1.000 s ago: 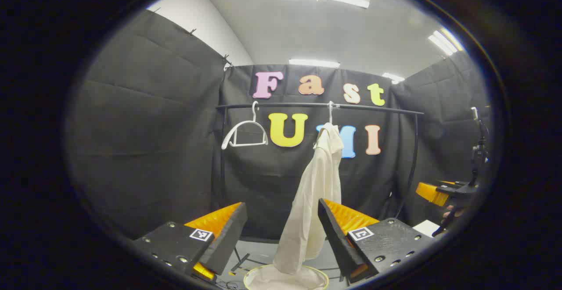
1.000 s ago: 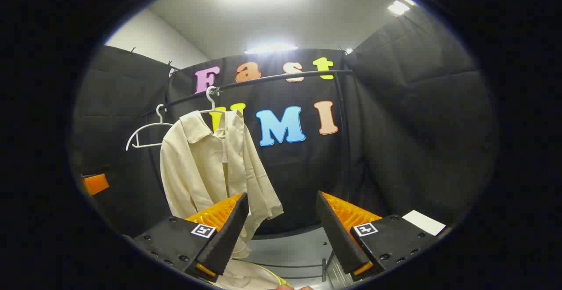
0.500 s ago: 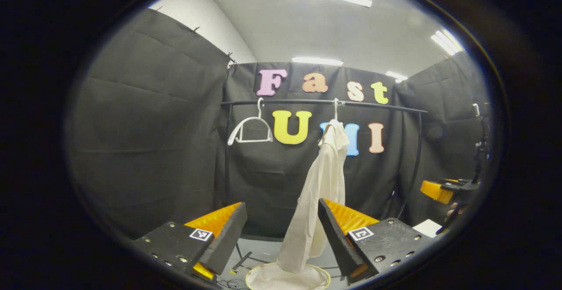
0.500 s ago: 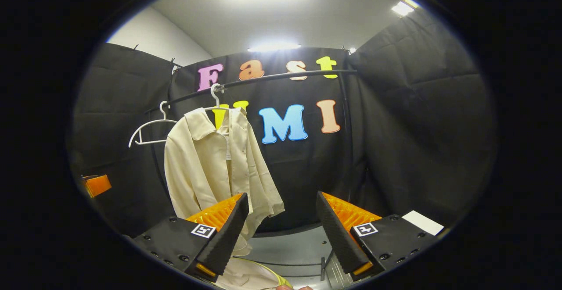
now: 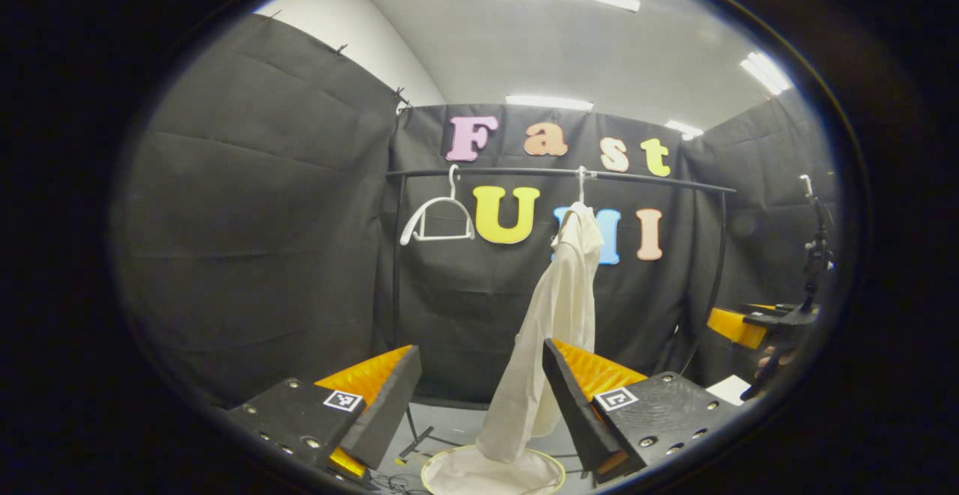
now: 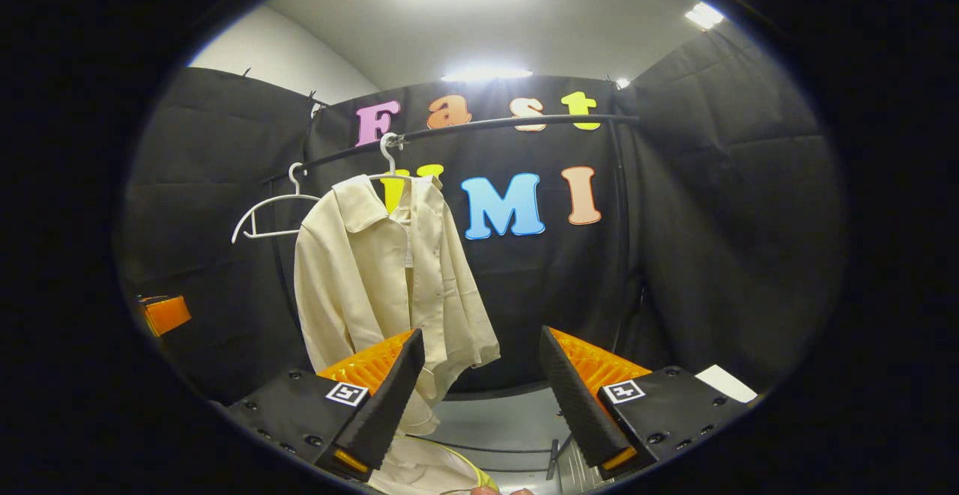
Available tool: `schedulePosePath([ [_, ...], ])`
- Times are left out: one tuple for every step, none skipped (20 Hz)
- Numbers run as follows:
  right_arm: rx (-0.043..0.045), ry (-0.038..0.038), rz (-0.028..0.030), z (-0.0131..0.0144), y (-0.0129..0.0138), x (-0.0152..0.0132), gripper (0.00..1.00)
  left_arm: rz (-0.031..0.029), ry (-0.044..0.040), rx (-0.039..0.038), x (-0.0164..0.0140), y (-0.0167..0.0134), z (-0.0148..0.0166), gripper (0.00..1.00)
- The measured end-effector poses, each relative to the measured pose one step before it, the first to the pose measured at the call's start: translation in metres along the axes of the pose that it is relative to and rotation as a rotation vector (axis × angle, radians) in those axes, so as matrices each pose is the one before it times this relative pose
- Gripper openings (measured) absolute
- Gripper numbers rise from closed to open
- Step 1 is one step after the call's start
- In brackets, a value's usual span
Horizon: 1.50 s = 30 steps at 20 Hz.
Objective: Grasp the clothes on the hanger with both hands and then place them into the laundry hamper below.
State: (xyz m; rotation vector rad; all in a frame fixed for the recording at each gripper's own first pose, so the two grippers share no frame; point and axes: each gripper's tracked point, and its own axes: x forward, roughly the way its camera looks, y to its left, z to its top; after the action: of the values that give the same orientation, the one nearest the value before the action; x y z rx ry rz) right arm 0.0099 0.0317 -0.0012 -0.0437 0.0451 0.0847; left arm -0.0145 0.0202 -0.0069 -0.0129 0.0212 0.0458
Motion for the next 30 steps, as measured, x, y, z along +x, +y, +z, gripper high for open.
schedulePosePath([
  [0.008,-0.00147,0.00177,0.00158,0.00156,0.00084,0.98,-0.0049,-0.00228,0.00695,0.00037,-0.0003,0.00129,0.95],
  [0.00389,-0.00228,-0.00042,0.00214,0.00139,0.0001,0.98,-0.00533,0.00287,0.00497,0.00084,-0.00001,-0.00058,0.95],
  [-0.0048,-0.00174,-0.00331,0.00107,-0.00012,0.00072,0.98,-0.00736,0.0029,-0.00058,0.00176,-0.00209,0.00023,0.95],
  [-0.01039,-0.00301,-0.00375,0.00268,-0.00165,0.00041,0.98,-0.01267,0.00002,-0.00685,0.00235,-0.00434,0.00061,0.95],
  [-0.0111,-0.0044,-0.00485,0.00312,-0.00325,0.00076,0.98,-0.022,-0.00075,-0.00837,0.00347,-0.00689,0.00155,0.96],
  [-0.00979,-0.00572,-0.00753,0.00479,-0.00462,0.00126,0.98,-0.02188,-0.00299,-0.00425,0.00293,-0.00787,0.00166,0.96],
  [-0.00727,-0.00637,-0.00599,0.00355,-0.0045,0.00127,0.98,-0.01525,-0.00426,0.00091,0.00386,-0.007,0.0032,0.96],
  [-0.00507,-0.00725,-0.00572,0.00462,-0.00517,0.00202,0.98,-0.01191,-0.00619,0.00079,0.00259,-0.00645,0.00234,0.95],
  [-0.00372,-0.00812,-0.00626,0.00381,-0.00605,0.00438,0.98,-0.01518,-0.00595,-0.00116,0.00477,-0.00887,0.00384,0.95],
  [-0.00131,-0.00777,-0.00653,0.00479,-0.00608,0.00534,0.98,-0.01467,-0.00374,-0.00197,0.00461,-0.01021,0.00313,0.96],
  [-0.00003,-0.0089,-0.00733,0.00375,-0.00544,0.00665,0.98,-0.00853,-0.00253,-0.00152,0.00537,-0.00855,0.0033,0.95],
  [0.00216,-0.0093,-0.00664,0.00452,-0.0067,0.00824,0.97,-0.00751,-0.00433,-0.00246,0.00641,-0.00903,0.00359,0.95],
  [0.00585,-0.01096,0.00119,0.00447,-0.00443,0.00873,0.97,-0.00975,-0.00428,-0.00333,0.00663,-0.0099,0.00408,0.95],
  [0.00905,-0.0117,0.00326,0.00465,-0.00462,0.01011,0.98,-0.01018,-0.0025,-0.00504,0.00826,-0.01154,0.00275,0.95],
  [0.00802,-0.01045,0.00578,0.00343,-0.00552,0.01128,0.98,-0.00991,-0.00023,-0.00805,0.00979,-0.01215,0.00297,0.95],
  [0.00675,-0.00673,0.00617,0.00319,-0.00528,0.01201,0.98,-0.00457,0.00266,-0.00946,0.01037,-0.01048,0.00094,0.95],
  [0.00764,-0.00241,0.00996,0.00096,-0.00487,0.012,0.98,-0.00184,0.00491,-0.00872,0.01254,-0.01024,0.0022,0.96],
  [0.01025,-0.00113,0.01622,0.0016,-0.00302,0.01173,0.98,0.00195,0.00024,-0.00522,0.01101,-0.0113,0.00181,0.96],
  [0.01219,0.00428,0.01687,-0.0008,-0.00237,0.01164,0.98,0.00919,-0.00229,-0.00278,0.01047,-0.00845,0.00305,0.95],
  [0.01232,0.01005,0.01824,-0.00133,-0.00172,0.01196,0.98,0.0061,-0.00077,-0.00035,0.01187,-0.00744,0.00088,0.95],
  [0.01115,0.00777,0.023,-0.00165,-0.00032,0.00963,0.98,0.00064,0.00378,0.00495,0.01211,-0.00806,0.00104,0.95],
  [0.00688,0.00483,0.0227,-0.0009,0.00123,0.01017,0.98,0.00525,0.00397,0.01232,0.01171,-0.00668,-0.00077,0.95],
  [0.00232,0.00339,0.02175,-0.00138,0.00093,0.01083,0.98,0.00846,0.00185,0.01661,0.01177,-0.00603,0.00155,0.95],
  [0.00366,0.0071,0.02355,-0.00245,0.00098,0.01059,0.98,0.01395,-0.00031,0.01425,0.00953,-0.00482,-0.00024,0.95],
  [0.00594,0.00824,0.02459,-0.00298,0.00287,0.01044,0.98,0.01837,-0.00063,0.00639,0.0098,-0.0049,0.00132,0.96],
  [0.00748,0.00353,0.02443,-0.00072,0.003,0.01124,0.98,0.02031,0.00005,-0.00278,0.0098,-0.00455,0.00029,0.95],
  [0.0092,0.00359,0.02672,-0.00136,0.00339,0.01108,0.98,0.02239,0.00327,-0.00858,0.01106,-0.00427,0.00109,0.96],
  [0.0107,0.00465,0.02814,-0.00025,0.00438,0.01282,0.98,0.02113,0.00645,-0.01172,0.01012,-0.00416,-0.00131,0.95],
  [0.01157,0.00348,0.031,-0.00044,0.00518,0.01319,0.98,0.02507,0.00622,-0.00982,0.0094,-0.0026,-0.00019,0.95],
  [0.01364,0.00125,0.02878,0.00139,0.00423,0.01272,0.98,0.02565,0.00367,-0.00513,0.0091,-0.00153,0.00061,0.95],
])
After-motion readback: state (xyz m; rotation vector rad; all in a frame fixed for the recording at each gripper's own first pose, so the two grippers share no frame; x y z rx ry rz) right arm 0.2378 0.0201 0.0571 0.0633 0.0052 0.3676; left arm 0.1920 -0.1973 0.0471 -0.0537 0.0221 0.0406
